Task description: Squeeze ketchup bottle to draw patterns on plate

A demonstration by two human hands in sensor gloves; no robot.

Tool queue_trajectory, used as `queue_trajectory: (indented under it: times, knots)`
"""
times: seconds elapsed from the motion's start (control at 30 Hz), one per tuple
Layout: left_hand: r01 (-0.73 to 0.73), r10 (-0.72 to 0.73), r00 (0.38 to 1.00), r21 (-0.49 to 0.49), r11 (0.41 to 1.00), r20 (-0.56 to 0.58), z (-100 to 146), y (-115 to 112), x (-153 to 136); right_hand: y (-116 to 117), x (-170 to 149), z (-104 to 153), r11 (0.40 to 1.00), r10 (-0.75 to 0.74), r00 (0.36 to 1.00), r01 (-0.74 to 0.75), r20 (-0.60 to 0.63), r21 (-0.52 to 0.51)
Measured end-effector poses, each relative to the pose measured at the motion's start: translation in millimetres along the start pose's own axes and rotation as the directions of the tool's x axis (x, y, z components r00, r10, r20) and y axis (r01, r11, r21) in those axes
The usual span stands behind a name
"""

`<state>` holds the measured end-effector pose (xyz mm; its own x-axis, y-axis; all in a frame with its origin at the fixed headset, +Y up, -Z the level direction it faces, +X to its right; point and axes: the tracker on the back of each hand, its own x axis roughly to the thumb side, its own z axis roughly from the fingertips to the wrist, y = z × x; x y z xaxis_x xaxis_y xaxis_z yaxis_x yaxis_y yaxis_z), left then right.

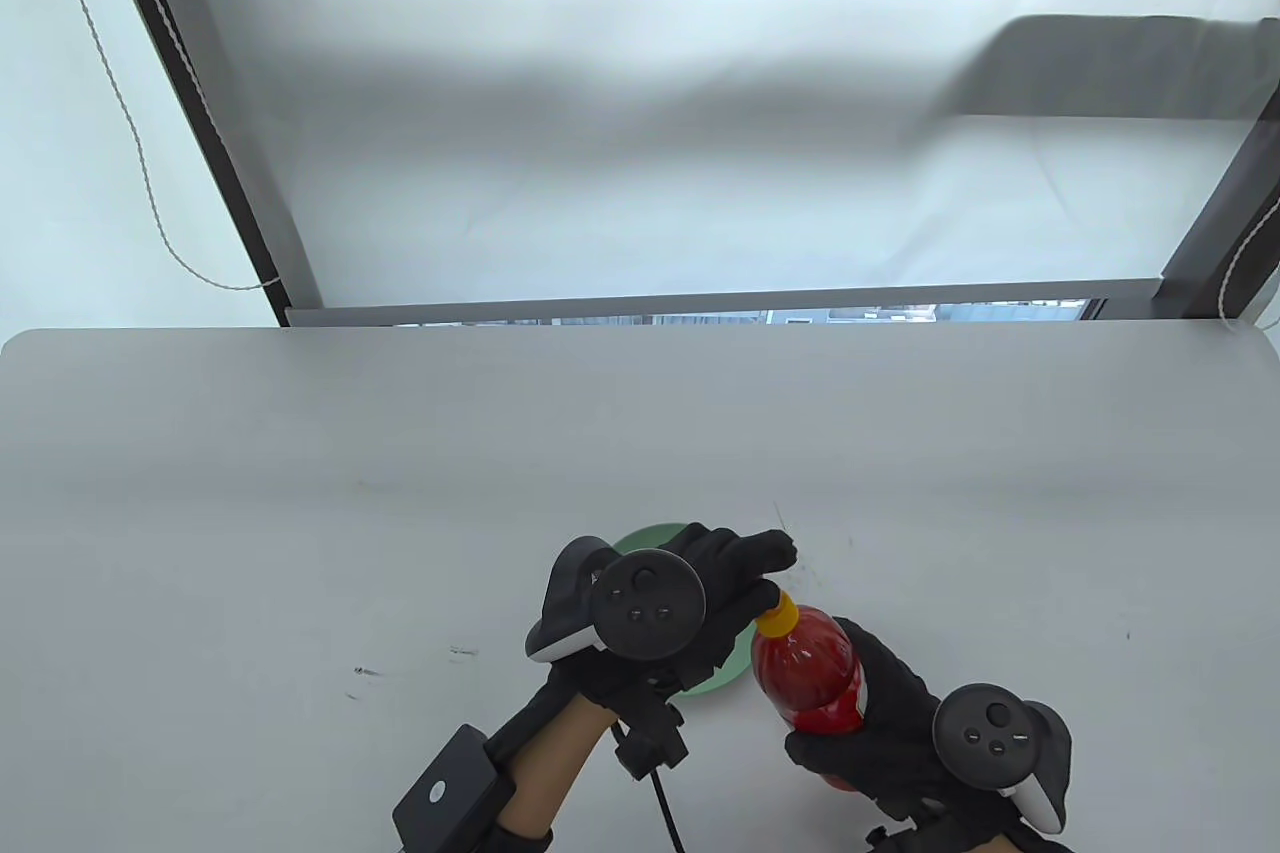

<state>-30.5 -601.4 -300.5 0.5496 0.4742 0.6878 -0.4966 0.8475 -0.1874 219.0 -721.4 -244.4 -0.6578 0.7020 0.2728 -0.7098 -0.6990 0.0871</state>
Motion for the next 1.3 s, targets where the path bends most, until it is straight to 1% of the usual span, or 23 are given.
queue_trajectory:
  times: [0.07,0.13,0.17,0.23,0.27,0.33,0.43,0.47,0.53,0.57,0.63,0.67,0.77,0.8,0.97,1.03,1.1,1.2,1.3]
  knots:
    - [-0.028,0.028,1.0,-0.011,1.0,0.014,0,-1,-7,-2,0,-1,1.0,0.025,1.0,-0.025,0.004,0.001]
    - [-0.028,0.028,1.0,-0.004,1.0,0.014,-1,-4,-10,-4,0,-1,0.999,0.034,0.999,-0.034,0.005,0.004]
    - [-0.025,0.025,1.0,0.011,1.0,0.011,-1,-5,-12,-4,-1,-1,0.999,0.037,0.999,-0.037,0.004,0.003]
    - [-0.035,0.033,0.999,0.088,0.996,0.016,-1,-10,-18,-6,-1,-1,1.0,0.005,1.0,-0.005,-0.007,0.001]
    - [-0.046,0.044,0.999,0.097,0.994,0.016,-1,-10,-20,-7,-1,-2,1.0,-0.003,1.0,0.003,-0.005,0.001]
    - [-0.094,0.093,0.996,0.085,0.992,0.014,0,-9,-24,-8,-1,-1,1.0,-0.026,1.0,0.026,-0.005,0.013]
    - [-0.104,0.104,0.994,-0.008,0.995,0.04,1,-4,-20,-8,-3,-1,0.998,-0.06,0.998,0.061,-0.01,0.025]
    - [-0.104,0.105,0.993,-0.015,0.994,0.047,2,-3,-18,-8,-4,-1,0.996,-0.087,0.996,0.087,-0.008,0.036]
    - [-0.111,0.109,0.992,0.022,0.994,0.063,1,-3,-16,-7,-3,-1,0.994,-0.098,0.995,0.097,0.007,0.055]
    - [-0.111,0.109,0.992,0.024,0.994,0.062,1,-3,-16,-6,-2,0,0.992,-0.112,0.994,0.111,0.009,0.063]
    - [-0.081,0.08,0.996,0.02,0.996,0.04,1,-5,-16,-6,0,0,0.992,-0.096,0.995,0.095,0.015,0.088]
    - [-0.057,0.056,0.998,0.036,0.998,0.035,2,-6,-17,-5,0,0,0.991,-0.095,0.995,0.093,0.021,0.099]
    - [-0.047,0.046,0.999,0.048,0.998,0.027,0,-8,-17,-3,1,1,0.986,-0.115,0.993,0.111,0.025,0.123]
    - [-0.033,0.032,0.999,0.042,0.999,0.022,0,-8,-16,-2,1,1,0.986,-0.118,0.993,0.114,0.026,0.122]
    - [0.026,-0.026,1.0,0.083,0.996,-0.001,0,-10,-12,0,0,0,0.984,-0.122,0.992,0.117,0.033,0.132]
    - [0.028,-0.027,1.0,0.086,0.996,-0.008,0,-11,-11,0,-2,0,0.982,-0.139,0.99,0.132,0.037,0.138]
    - [0.008,-0.004,1.0,0.127,0.992,-0.029,1,-12,-11,0,-3,1,0.983,-0.144,0.989,0.138,0.042,0.121]
    - [-0.007,0.013,0.999,0.13,0.992,-0.048,1,-14,-13,0,-4,2,0.989,-0.113,0.993,0.108,0.039,0.105]
    - [-0.034,0.042,0.997,0.112,0.993,-0.065,1,-14,-20,1,-4,3,0.988,-0.116,0.993,0.113,0.023,0.101]
